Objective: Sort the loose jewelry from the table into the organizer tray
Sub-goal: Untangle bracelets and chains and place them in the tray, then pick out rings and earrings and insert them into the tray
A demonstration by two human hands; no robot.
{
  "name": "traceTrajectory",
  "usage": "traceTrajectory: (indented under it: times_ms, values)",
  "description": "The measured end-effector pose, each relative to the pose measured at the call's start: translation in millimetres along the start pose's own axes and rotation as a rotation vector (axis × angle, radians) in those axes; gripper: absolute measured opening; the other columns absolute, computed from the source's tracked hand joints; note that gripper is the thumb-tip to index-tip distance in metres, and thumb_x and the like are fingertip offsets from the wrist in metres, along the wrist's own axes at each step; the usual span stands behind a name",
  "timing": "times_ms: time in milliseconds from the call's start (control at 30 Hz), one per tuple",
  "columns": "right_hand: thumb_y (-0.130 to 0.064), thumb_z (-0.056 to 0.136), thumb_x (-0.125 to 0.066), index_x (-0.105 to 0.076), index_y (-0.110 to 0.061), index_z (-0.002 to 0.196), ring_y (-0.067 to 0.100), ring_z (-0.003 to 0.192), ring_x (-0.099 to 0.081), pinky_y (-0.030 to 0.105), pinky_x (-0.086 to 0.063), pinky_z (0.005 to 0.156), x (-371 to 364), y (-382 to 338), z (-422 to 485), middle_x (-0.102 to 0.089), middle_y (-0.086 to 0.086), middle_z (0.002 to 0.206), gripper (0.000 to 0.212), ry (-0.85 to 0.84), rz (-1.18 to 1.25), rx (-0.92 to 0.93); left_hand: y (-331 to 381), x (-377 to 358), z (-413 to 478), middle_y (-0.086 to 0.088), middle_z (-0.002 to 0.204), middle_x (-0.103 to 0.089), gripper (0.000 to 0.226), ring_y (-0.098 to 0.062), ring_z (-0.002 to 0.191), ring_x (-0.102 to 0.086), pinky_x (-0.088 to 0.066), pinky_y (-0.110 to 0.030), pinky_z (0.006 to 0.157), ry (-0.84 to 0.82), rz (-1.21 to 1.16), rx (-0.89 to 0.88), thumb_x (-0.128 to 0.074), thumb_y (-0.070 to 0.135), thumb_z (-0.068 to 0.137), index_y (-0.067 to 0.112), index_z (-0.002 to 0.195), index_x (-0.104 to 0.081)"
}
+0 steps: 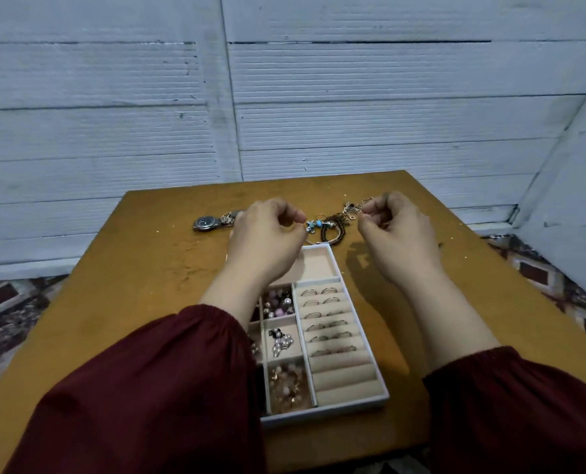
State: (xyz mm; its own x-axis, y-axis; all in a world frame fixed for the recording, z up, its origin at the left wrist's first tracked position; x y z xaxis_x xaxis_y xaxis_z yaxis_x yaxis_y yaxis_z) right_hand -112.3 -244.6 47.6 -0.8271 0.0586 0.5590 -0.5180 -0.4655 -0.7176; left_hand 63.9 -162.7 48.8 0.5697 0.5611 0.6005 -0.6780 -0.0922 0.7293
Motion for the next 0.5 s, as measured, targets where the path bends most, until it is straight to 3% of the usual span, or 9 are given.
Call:
traceTrajectory:
  times_ms: [133, 300, 500]
  values:
    - [-0.014, 0.084, -0.059, -0.061, -0.018, 0.09, 0.019, 0.083, -0.058, 0.025, -0.035, 0.067, -5.7, 20.5, 19.0, -0.062, -0.006, 0.082, 0.008, -0.003, -0.03, -0.029, 0.5, -16.3, 28.9, 0.012, 0.069, -0.06, 0.016, -0.015, 0.076, -0.059, -0.048, -0.029, 0.075, -0.062, 0.056, 0.014, -0.061, 0.015, 0.081, 0.029, 0.072, -0.06]
    - [-0.017, 0.086, -0.059, -0.064, -0.025, 0.092, 0.021, 0.089, -0.062, 0.029, -0.045, 0.073, -32.2, 38.2, 42.6, -0.063, -0.006, 0.083, 0.011, -0.155, -0.21, -0.068, -5.6, -34.4, 61.2, 0.012, 0.072, -0.059, 0.013, -0.018, 0.083, -0.06, -0.045, -0.029, 0.076, -0.121, 0.153, 0.012, -0.059, 0.015, 0.081, 0.027, 0.077, -0.061]
    - [-0.033, 0.089, -0.061, -0.067, -0.028, 0.093, 0.026, 0.103, -0.061, 0.029, -0.043, 0.077, -56.8, 50.5, 54.1, -0.068, 0.001, 0.106, 0.008, -0.273, -0.459, -0.101, -22.9, -45.7, 85.6, 0.003, 0.08, -0.064, 0.013, -0.022, 0.088, -0.062, -0.048, -0.031, 0.08, -0.144, 0.179, 0.062, -0.058, 0.011, 0.081, 0.023, 0.082, -0.064]
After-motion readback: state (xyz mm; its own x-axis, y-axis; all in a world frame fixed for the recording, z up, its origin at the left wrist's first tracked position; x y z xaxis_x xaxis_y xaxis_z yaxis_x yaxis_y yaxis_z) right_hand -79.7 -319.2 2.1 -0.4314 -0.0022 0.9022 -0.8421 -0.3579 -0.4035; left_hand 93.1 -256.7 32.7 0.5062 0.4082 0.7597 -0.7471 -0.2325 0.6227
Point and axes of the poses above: each hand's wrist, its own z-axis towards the middle knuckle, its own x-axis out of the back of the hand, y = z × x, the point moved 8 cm from there along z, towards the middle knuckle
